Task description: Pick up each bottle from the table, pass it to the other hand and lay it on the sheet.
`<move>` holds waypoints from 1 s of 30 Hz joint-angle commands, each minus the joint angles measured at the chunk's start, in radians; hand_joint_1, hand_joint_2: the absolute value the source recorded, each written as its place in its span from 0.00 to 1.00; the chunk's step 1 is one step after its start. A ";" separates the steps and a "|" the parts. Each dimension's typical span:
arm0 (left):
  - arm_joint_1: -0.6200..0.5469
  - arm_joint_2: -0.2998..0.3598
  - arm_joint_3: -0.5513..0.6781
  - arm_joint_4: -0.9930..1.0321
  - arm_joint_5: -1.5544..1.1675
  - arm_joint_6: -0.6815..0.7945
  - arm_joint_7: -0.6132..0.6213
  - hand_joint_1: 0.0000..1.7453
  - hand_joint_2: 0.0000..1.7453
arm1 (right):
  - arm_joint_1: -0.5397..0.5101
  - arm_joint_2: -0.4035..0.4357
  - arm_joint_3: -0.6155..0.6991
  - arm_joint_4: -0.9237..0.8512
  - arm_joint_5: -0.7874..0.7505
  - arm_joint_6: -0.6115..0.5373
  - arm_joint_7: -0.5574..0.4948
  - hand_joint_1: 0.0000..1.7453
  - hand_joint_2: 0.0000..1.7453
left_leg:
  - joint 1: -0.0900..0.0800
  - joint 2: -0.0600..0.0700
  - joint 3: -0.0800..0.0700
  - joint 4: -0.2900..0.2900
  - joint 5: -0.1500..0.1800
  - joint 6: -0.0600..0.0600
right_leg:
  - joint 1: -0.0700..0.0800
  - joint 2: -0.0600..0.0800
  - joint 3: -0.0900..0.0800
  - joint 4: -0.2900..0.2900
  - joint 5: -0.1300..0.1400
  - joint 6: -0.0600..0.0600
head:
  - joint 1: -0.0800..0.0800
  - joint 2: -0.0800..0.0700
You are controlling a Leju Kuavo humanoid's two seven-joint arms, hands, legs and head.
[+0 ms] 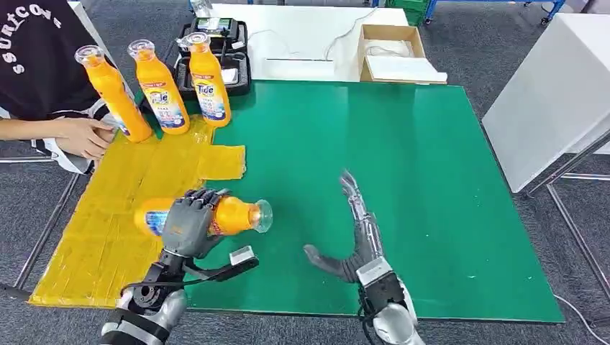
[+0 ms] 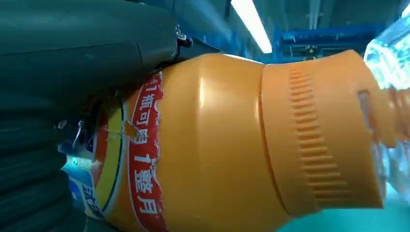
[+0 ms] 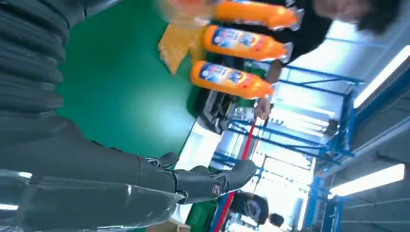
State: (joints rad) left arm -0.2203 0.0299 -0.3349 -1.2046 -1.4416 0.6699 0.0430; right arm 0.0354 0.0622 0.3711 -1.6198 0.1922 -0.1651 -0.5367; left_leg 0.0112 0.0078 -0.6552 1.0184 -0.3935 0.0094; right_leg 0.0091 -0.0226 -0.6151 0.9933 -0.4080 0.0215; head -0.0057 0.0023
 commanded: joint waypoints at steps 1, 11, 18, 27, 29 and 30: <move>-0.134 0.148 -0.063 0.221 -0.129 0.010 0.134 1.00 1.00 | 0.029 -0.040 -0.068 -0.087 -0.020 0.029 0.006 0.00 1.00 | 0.000 0.000 0.002 -0.001 0.000 0.000 | 0.000 0.001 0.001 0.000 0.000 0.000 | 0.000 0.000; -0.320 0.157 -0.189 0.593 -0.129 -0.016 0.183 1.00 1.00 | 0.005 -0.040 -0.072 -0.056 -0.014 0.021 -0.035 0.00 1.00 | -0.001 -0.003 0.004 -0.001 0.001 -0.001 | -0.002 -0.001 0.004 -0.001 -0.001 0.000 | 0.001 0.000; -0.435 0.163 -0.166 0.764 -0.123 -0.008 0.163 1.00 1.00 | -0.010 -0.054 -0.014 -0.094 -0.028 -0.077 -0.040 0.00 1.00 | 0.000 -0.001 0.001 0.000 0.001 -0.002 | 0.000 0.001 0.001 0.000 0.000 0.000 | 0.000 0.000; -0.441 0.146 -0.089 0.800 -0.071 -0.007 0.099 1.00 1.00 | -0.011 -0.065 -0.022 -0.062 -0.047 -0.032 -0.044 0.00 1.00 | 0.000 0.000 0.002 0.000 0.001 -0.001 | -0.001 0.002 0.002 0.000 0.000 0.000 | 0.000 0.000; -0.432 0.137 -0.049 0.812 -0.031 0.005 0.050 1.00 1.00 | -0.009 -0.069 -0.021 -0.050 -0.032 -0.027 -0.043 0.00 1.00 | 0.000 0.001 0.003 0.000 0.000 -0.001 | -0.001 0.003 0.004 0.000 0.000 0.000 | 0.000 0.000; -0.418 0.121 -0.010 0.815 0.011 0.014 0.004 1.00 1.00 | -0.008 -0.068 -0.025 -0.042 -0.023 -0.030 -0.034 0.00 1.00 | 0.000 0.001 0.003 0.000 0.001 -0.001 | -0.001 0.003 0.003 0.000 0.000 0.000 | 0.000 0.000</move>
State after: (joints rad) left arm -0.6002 0.1926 -0.4693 -0.5360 -1.5381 0.6680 0.1842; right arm 0.0561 0.0275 0.3361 -1.7273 0.1560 -0.2170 -0.5863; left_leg 0.0113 0.0075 -0.6555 1.0183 -0.3923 0.0077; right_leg 0.0091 -0.0225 -0.6149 0.9941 -0.4075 0.0206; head -0.0053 0.0023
